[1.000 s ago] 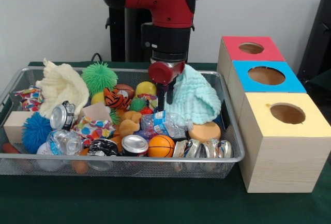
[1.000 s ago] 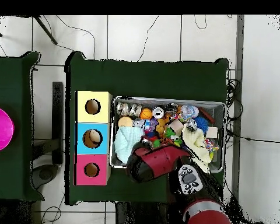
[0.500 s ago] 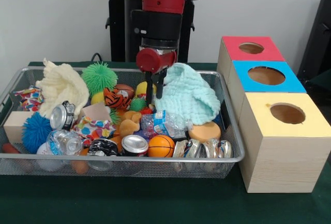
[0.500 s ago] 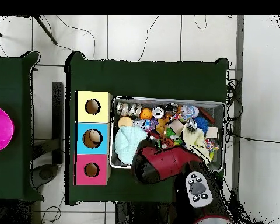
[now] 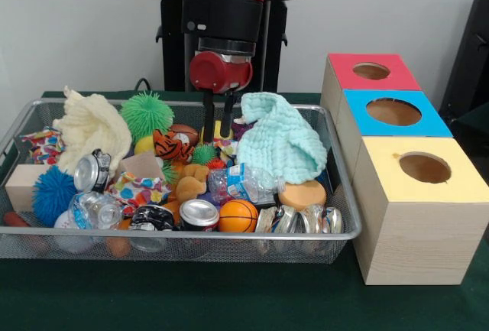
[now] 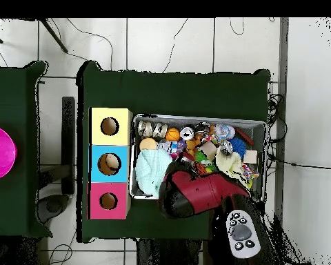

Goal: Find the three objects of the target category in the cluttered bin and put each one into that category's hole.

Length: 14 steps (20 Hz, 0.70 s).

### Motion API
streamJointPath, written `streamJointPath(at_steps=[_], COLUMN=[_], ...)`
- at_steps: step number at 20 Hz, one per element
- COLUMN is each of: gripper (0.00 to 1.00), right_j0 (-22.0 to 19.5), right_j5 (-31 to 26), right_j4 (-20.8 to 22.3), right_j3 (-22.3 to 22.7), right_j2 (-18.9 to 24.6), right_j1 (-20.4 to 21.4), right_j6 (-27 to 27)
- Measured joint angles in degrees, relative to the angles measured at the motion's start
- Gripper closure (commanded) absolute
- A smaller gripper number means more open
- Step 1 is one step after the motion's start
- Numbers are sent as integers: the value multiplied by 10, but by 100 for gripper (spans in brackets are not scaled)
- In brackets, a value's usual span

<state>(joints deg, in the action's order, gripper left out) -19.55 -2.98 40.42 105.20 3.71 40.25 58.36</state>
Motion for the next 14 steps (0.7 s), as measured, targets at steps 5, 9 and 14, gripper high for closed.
streamJointPath(at_steps=[5, 9, 14], gripper=[0, 0, 0], right_j0=[4, 10, 11], right_j5=[1, 4, 4], right_j4=[0, 0, 0], right_j3=[-15, -30, -46], right_j2=[-3, -6, -6], right_j1=[-25, -54, -77], right_j6=[0, 0, 0])
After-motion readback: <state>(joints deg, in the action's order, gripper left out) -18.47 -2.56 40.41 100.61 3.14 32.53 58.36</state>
